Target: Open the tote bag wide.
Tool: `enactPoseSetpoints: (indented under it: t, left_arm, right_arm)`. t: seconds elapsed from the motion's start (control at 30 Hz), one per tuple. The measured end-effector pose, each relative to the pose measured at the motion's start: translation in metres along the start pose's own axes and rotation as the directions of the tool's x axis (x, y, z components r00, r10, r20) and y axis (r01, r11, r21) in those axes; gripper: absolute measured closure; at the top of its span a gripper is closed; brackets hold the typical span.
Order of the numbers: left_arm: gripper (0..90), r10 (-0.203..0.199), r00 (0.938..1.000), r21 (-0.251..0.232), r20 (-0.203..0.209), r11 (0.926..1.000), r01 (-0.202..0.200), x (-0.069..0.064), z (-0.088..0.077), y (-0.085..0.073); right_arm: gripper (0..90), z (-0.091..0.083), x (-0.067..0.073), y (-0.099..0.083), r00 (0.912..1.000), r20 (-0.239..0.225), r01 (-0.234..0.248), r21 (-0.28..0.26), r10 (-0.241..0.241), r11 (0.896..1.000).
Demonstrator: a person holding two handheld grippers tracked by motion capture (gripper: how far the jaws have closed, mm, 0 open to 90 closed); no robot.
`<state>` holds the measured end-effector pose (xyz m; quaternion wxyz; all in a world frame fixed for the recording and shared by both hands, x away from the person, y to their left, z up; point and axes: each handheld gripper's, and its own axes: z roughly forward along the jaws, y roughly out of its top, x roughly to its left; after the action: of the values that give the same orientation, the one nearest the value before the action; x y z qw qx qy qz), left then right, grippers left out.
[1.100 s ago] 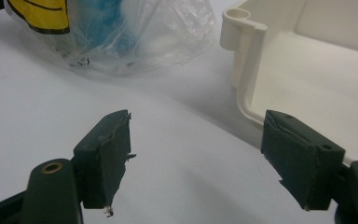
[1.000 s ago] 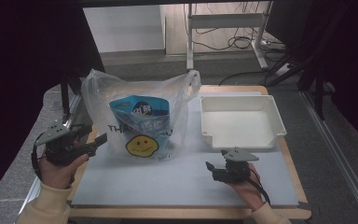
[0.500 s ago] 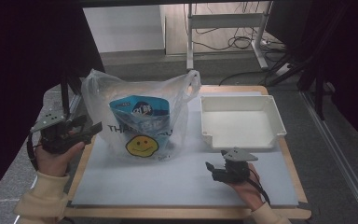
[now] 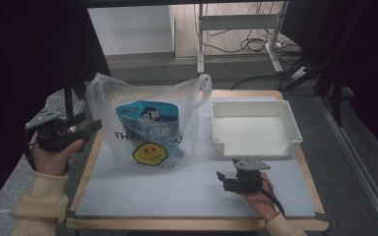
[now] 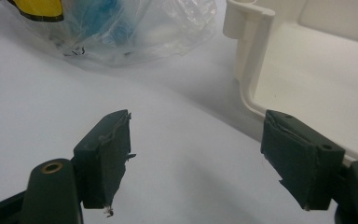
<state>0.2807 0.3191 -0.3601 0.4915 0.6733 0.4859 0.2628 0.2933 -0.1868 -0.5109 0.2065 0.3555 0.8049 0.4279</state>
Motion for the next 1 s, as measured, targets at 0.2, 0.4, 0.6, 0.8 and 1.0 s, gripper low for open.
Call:
enactPoseSetpoints:
  t: [0.2, 0.4, 0.6, 0.8, 1.0]
  left_arm:
    - [32.9, 0.003, 1.0, 0.013, -0.007, 0.9999, -0.003, 0.007, 0.012, 0.007]
    - [37.5, 0.026, 0.9996, 0.033, -0.01, 0.9991, -0.026, 0.011, 0.029, 0.011]
    - [61.3, 0.044, 0.9987, 0.049, -0.027, 0.9979, -0.042, 0.012, 0.037, 0.011]
    - [85.0, 0.051, 0.9985, 0.045, 0.022, 0.9977, -0.052, 0.01, 0.035, 0.01]
    - [88.4, 0.046, 0.9977, 0.031, 0.051, 0.9984, -0.048, 0.01, 0.03, 0.011]
  right_arm:
    - [24.2, 0.003, 0.0, -0.001, 1.0, -0.002, 0.003, 0.009, -0.003, 1.0]
    - [24.3, 0.002, -0.001, -0.002, 1.0, 0.003, 0.0, 0.009, 0.0, 1.0]
    - [24.4, 0.002, -0.001, -0.002, 1.0, 0.007, 0.001, 0.012, -0.001, 1.0]
    - [24.4, 0.003, -0.002, -0.002, 1.0, 0.008, -0.001, 0.015, 0.0, 1.0]
    - [24.4, 0.003, -0.001, -0.002, 0.9999, 0.01, -0.001, 0.018, 0.001, 1.0]
